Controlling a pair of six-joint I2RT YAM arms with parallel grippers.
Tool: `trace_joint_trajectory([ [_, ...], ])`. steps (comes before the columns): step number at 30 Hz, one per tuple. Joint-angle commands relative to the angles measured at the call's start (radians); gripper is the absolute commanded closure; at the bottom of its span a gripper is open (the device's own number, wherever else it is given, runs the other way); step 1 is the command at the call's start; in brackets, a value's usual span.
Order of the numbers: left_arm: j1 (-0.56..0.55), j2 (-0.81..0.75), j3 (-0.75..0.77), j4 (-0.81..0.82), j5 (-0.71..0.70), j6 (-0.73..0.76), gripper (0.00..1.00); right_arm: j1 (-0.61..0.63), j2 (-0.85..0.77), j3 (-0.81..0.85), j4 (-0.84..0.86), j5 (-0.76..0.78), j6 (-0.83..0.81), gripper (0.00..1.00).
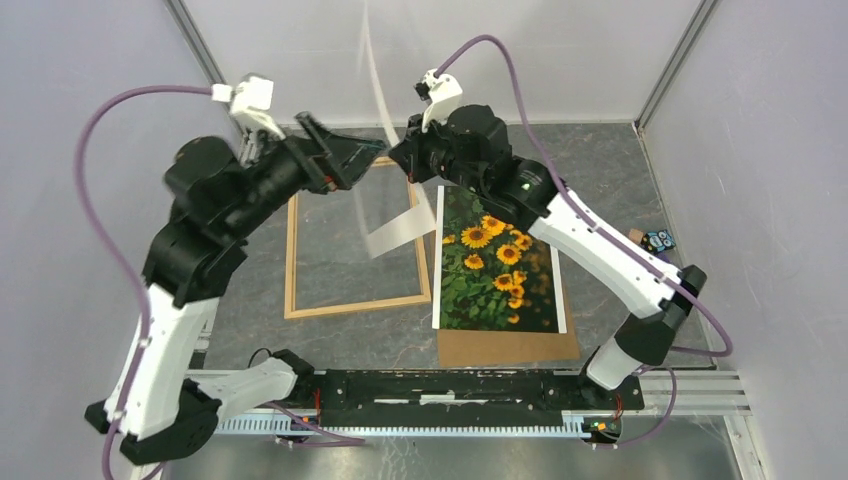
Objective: Put the photo into the frame
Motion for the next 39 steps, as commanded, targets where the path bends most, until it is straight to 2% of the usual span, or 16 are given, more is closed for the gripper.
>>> trace_joint_trajectory([
  [1, 0.003, -0.086, 0.018, -0.018, -0.119, 0.096, 0.0, -0.103, 0.017, -0.205, 0.423, -0.394, 0.31, 1.0],
  [7, 0.003, -0.094, -0.022, -0.017, -0.14, 0.11, 0.0, -0.251, 0.01, -0.641, 0.799, -0.497, 0.568, 1.0],
  [13, 0.003, -0.042, -0.041, -0.017, -0.105, 0.107, 0.0, -0.301, 0.093, -0.878, 1.016, -0.508, 0.713, 1.0],
  [16, 0.003, -0.02, -0.047, -0.008, -0.077, 0.102, 0.0, -0.307, 0.147, -0.914, 1.054, -0.502, 0.741, 1.0],
  [27, 0.003, 0.028, -0.08, 0.028, -0.049, 0.09, 0.0, -0.3, 0.294, -0.893, 1.093, -0.499, 0.77, 1.0],
  [39, 0.003, 0.048, -0.093, 0.038, -0.039, 0.089, 0.0, -0.218, 0.392, -0.812, 1.101, -0.414, 0.797, 1.0],
])
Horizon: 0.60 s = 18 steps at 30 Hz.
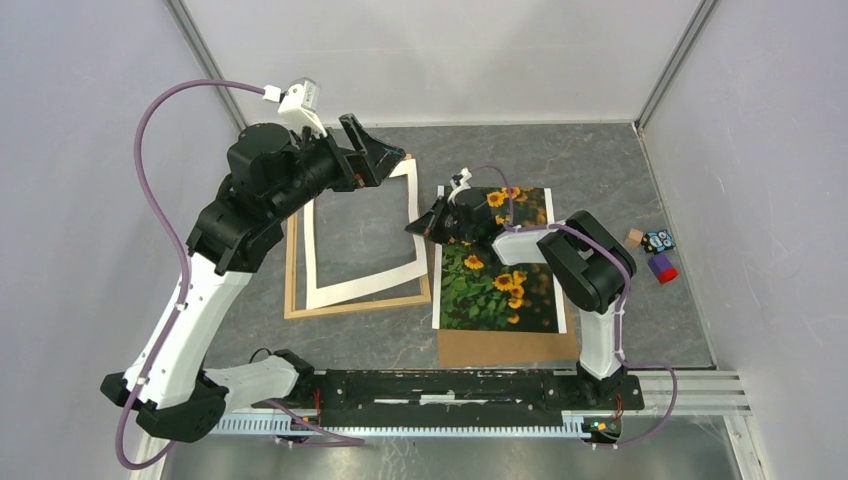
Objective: Put the photo into the frame
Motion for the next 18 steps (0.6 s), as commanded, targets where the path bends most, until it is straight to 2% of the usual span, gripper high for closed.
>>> trace_joint_trajectory([
  [1, 0.002, -0.003, -0.005, 0.041, 0.021, 0.031, 0.0, 0.036, 0.032, 0.063, 0.046, 0.047, 0.014, 1.0],
  [18, 0.003, -0.024, -0.023, 0.04, 0.019, 0.035, 0.0, 0.087, 0.079, 0.143, -0.043, 0.131, -0.064, 1.0],
])
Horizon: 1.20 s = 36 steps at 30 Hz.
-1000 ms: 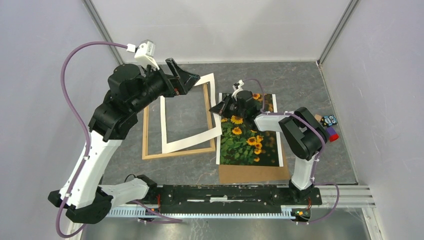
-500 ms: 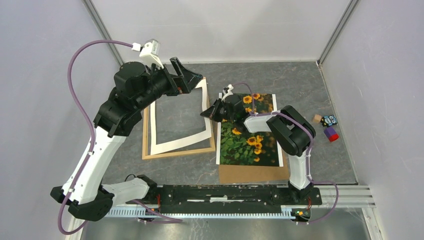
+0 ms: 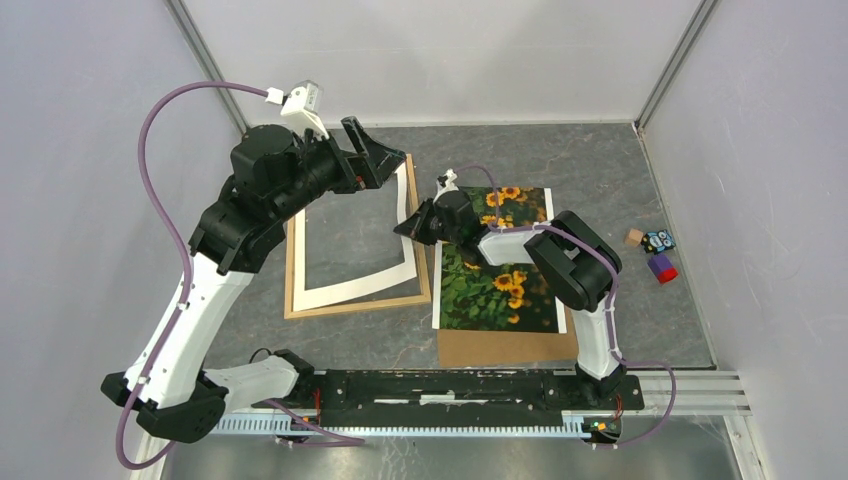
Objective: Put the photo into the frame
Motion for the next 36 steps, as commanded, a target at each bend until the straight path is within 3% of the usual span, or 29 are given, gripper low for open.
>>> trace_joint_trajectory([
  [1, 0.003, -0.023, -0.002, 0.037, 0.02, 0.034, 0.0, 0.011, 0.009, 0.052, -0.016, 0.031, -0.053, 1.0],
  [11, 0.003, -0.03, -0.02, 0.037, 0.018, 0.032, 0.0, 0.031, -0.004, 0.122, -0.152, 0.073, -0.157, 0.92],
  [27, 0.003, -0.037, -0.022, 0.035, 0.02, 0.039, 0.0, 0.045, -0.01, 0.307, -0.5, 0.144, -0.377, 0.53],
  [36, 0.003, -0.045, -0.025, 0.033, 0.019, 0.039, 0.0, 0.045, -0.036, 0.358, -0.641, 0.182, -0.482, 0.39],
])
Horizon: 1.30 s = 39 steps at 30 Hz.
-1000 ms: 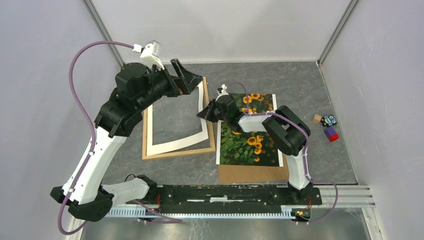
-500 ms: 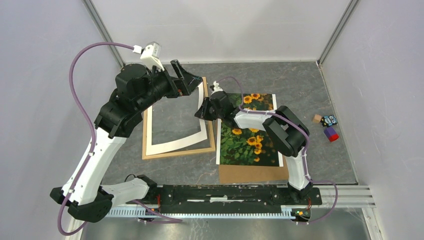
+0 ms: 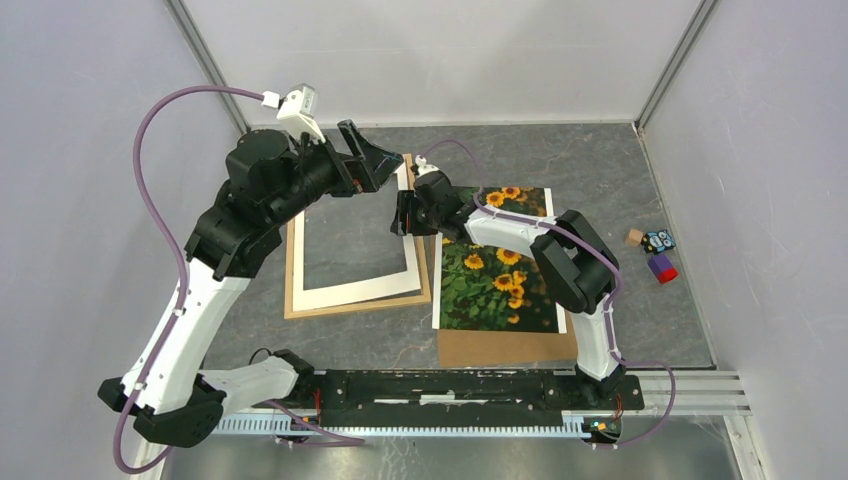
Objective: Put the photo into the frame
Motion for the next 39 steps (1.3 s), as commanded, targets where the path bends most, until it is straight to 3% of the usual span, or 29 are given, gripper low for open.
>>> trace_joint_trajectory([
  [1, 0.003, -0.023, -0.007, 0.034, 0.019, 0.038, 0.0, 0.005, -0.04, 0.055, -0.088, 0.052, -0.082, 0.37],
  [5, 0.003, -0.024, -0.009, 0.028, 0.019, 0.039, 0.0, -0.001, -0.057, 0.051, -0.108, 0.069, -0.119, 0.31],
  [11, 0.002, -0.029, -0.018, 0.023, 0.015, 0.042, 0.0, -0.018, -0.1, 0.001, -0.086, 0.054, -0.167, 0.29],
  [16, 0.003, -0.028, -0.037, 0.016, 0.012, 0.046, 0.0, -0.046, -0.211, -0.114, -0.029, 0.035, -0.244, 0.25],
  [19, 0.003, -0.029, -0.066, 0.006, 0.015, 0.052, 0.0, -0.052, -0.31, -0.192, -0.083, 0.086, -0.353, 0.22],
  [26, 0.003, -0.028, -0.265, 0.035, 0.088, -0.011, 0.0, -0.105, -0.626, -0.553, -0.171, 0.239, -0.491, 0.16],
  [30, 0.001, 0.038, -0.447, 0.184, 0.266, -0.137, 0.0, -0.186, -0.816, -0.754, -0.136, 0.113, -0.48, 0.15],
  [33, -0.058, 0.116, -0.557, 0.284, 0.332, -0.221, 0.0, -0.207, -0.898, -0.857, -0.104, -0.014, -0.438, 0.15],
  [36, -0.165, 0.158, -0.607, 0.294, 0.247, -0.24, 0.0, -0.21, -0.902, -0.893, -0.121, -0.109, -0.41, 0.17],
  [39, -0.273, 0.166, -0.668, 0.314, 0.138, -0.293, 0.0, -0.215, -0.906, -0.909, -0.131, -0.101, -0.409, 0.18],
])
